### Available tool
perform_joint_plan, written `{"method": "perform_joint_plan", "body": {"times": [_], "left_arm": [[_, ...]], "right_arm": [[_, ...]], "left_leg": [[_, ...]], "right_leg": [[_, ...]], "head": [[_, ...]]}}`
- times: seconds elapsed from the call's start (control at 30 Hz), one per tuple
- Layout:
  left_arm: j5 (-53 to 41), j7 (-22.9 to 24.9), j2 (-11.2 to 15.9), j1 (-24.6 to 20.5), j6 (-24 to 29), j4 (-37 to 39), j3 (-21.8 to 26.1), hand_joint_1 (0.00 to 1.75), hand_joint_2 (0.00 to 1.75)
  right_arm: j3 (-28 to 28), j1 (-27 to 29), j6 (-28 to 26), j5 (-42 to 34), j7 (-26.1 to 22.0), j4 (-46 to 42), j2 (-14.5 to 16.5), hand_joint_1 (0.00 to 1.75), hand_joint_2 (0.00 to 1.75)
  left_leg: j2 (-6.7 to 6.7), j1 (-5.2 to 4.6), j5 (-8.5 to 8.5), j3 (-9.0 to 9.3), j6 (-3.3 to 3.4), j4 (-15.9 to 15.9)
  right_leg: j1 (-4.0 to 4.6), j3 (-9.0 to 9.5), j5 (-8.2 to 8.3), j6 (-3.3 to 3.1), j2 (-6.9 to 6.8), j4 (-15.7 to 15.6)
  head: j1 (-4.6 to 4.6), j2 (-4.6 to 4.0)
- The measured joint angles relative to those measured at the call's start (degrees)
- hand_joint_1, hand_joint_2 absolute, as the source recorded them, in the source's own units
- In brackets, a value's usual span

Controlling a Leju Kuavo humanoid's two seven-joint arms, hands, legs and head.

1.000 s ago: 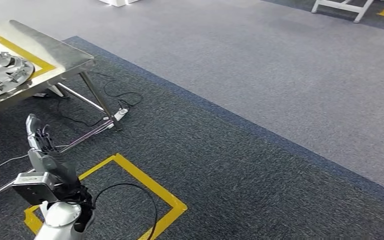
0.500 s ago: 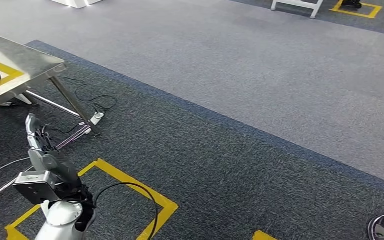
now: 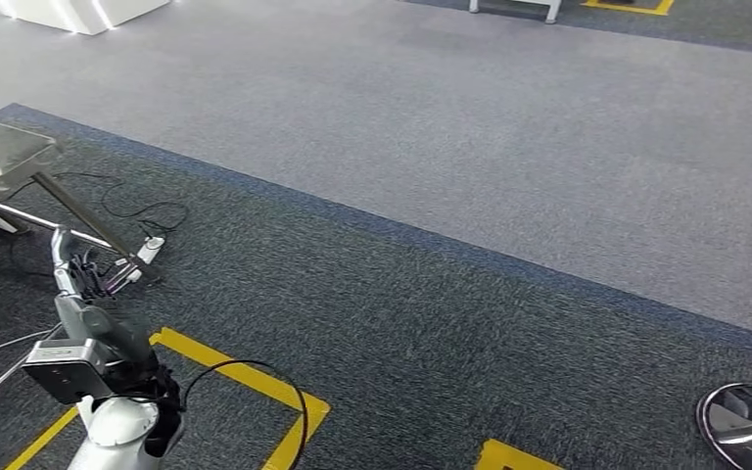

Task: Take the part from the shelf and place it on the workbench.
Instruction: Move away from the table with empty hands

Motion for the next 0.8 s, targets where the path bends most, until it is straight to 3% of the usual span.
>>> {"method": "perform_joint_plan", "body": {"times": [0.03,0.1,0.17,0.23,0.27,0.33,0.4,0.47,0.5,0.53,0.6,0.67,0.77,0.8], "left_arm": [[0.0,0.0,0.0,0.0,0.0,0.0,0.0,0.0,0.0],[0.0,0.0,0.0,-0.1,0.0,0.0,0.0,0.0,0.0],[0.0,0.0,0.0,-0.2,0.0,0.0,0.0,0.0,0.0],[0.0,0.0,0.0,-0.3,0.0,0.0,0.0,0.0,0.0],[0.0,0.0,0.0,-0.3,0.0,0.0,0.0,0.0,0.0],[0.0,0.0,-0.1,-0.4,0.0,0.0,0.0,0.0,0.0],[0.0,0.0,-0.1,-0.3,0.0,0.0,0.0,0.0,0.0],[0.0,0.0,-0.1,-0.3,0.0,0.0,0.0,0.0,0.0],[0.0,0.0,-0.1,-0.3,0.0,0.0,0.0,0.0,0.0],[0.0,0.0,-0.1,-0.3,0.0,0.0,0.0,0.0,0.0],[0.0,0.0,-0.1,-0.3,0.0,0.0,0.0,0.0,0.0],[0.0,0.0,-0.1,-0.4,0.0,0.0,0.0,0.0,0.0],[-0.1,0.0,-0.1,-0.4,0.0,0.0,-0.1,0.0,0.0],[-0.1,0.0,-0.1,-0.4,0.0,0.0,-0.1,0.0,0.0]], "right_arm": [[0.0,0.0,0.0,0.1,0.1,0.0,0.0,0.0,0.0],[0.0,0.0,0.0,0.2,0.1,0.0,0.1,0.0,0.0],[0.0,-0.1,0.0,0.4,0.1,0.0,0.3,0.0,0.0],[0.0,0.0,0.1,0.5,0.1,0.0,0.3,0.0,0.0],[0.0,0.1,0.0,0.6,0.2,0.0,0.3,0.0,0.0],[0.1,0.1,0.0,0.7,0.2,0.0,0.3,0.0,0.0],[0.1,-0.1,0.0,0.7,0.2,0.0,0.3,0.0,0.0],[0.1,0.0,0.1,0.7,0.3,0.0,0.3,0.0,0.0],[0.2,0.0,0.1,0.7,0.3,0.0,0.3,0.0,0.0],[0.2,0.1,0.1,0.7,0.4,0.0,0.2,0.0,0.0],[0.2,0.0,0.1,0.7,0.6,0.0,0.2,0.0,0.0],[0.2,-0.1,0.1,0.7,0.7,0.0,0.1,0.0,0.0],[0.2,0.0,0.1,0.7,0.7,0.0,0.1,0.0,0.0],[0.2,0.0,0.1,0.7,0.8,0.0,0.1,0.0,0.0]], "left_leg": [[-0.34,-0.06,2.1,1.33,0.36,-3.0],[-2.24,-0.2,5.94,4.82,1.24,-10.9],[-3.62,-0.36,7.0,6.59,1.66,-15.3],[-3.15,-0.34,6.98,6.72,1.68,-16.1],[-2.7,-0.23,7.2,6.84,1.76,-16.4],[-1.57,0.02,7.66,7.19,2.06,-17.3],[-0.38,-0.11,7.71,7.17,2.29,-17.4],[0.83,-0.2,7.65,7.04,2.31,-17.3],[1.36,-0.17,7.59,7.03,2.27,-17.2],[1.87,-0.11,7.5,7.03,2.15,-17.1],[2.7,-0.13,7.1,7.04,1.59,-16.7],[3.33,-0.39,6.68,6.99,0.96,-16.1],[3.96,-0.4,6.35,7.17,0.34,-15.9],[3.45,-0.26,5.68,7.02,0.06,-15.2]], "right_leg": [[0.07,0.1,0.02,0.0,0.62,0.0],[0.1,0.12,0.08,0.12,1.71,0.1],[-0.05,-0.37,0.32,0.57,2.6,0.2],[-0.18,-0.92,0.5,1.26,3.34,0.2],[-0.14,-1.21,0.28,1.51,3.15,0.4],[0.06,-2.93,-1.91,1.94,1.29,3.7],[0.01,-6.34,-5.39,2.39,-0.89,10.8],[-0.24,-8.79,-7.03,2.82,-1.52,16.0],[-0.36,-8.6,-6.44,3.0,-1.71,15.8],[-0.48,-7.28,-4.96,3.14,-2.01,13.5],[-0.54,-2.83,-1.79,3.29,-3.53,5.5],[-0.42,-0.19,-0.7,2.64,-4.47,0.9],[-0.29,-0.02,-0.74,1.28,-3.53,0.6],[-0.3,0.0,-0.66,0.94,-3.14,0.5]], "head": [[-0.01,0.0],[0.03,0.0],[-0.03,0.0],[-0.14,0.0],[-0.11,0.0],[0.26,0.01],[0.64,0.01],[0.7,0.0],[0.7,0.0],[0.71,0.0],[0.77,0.0],[0.69,0.0],[0.54,0.0],[0.5,0.0]]}}
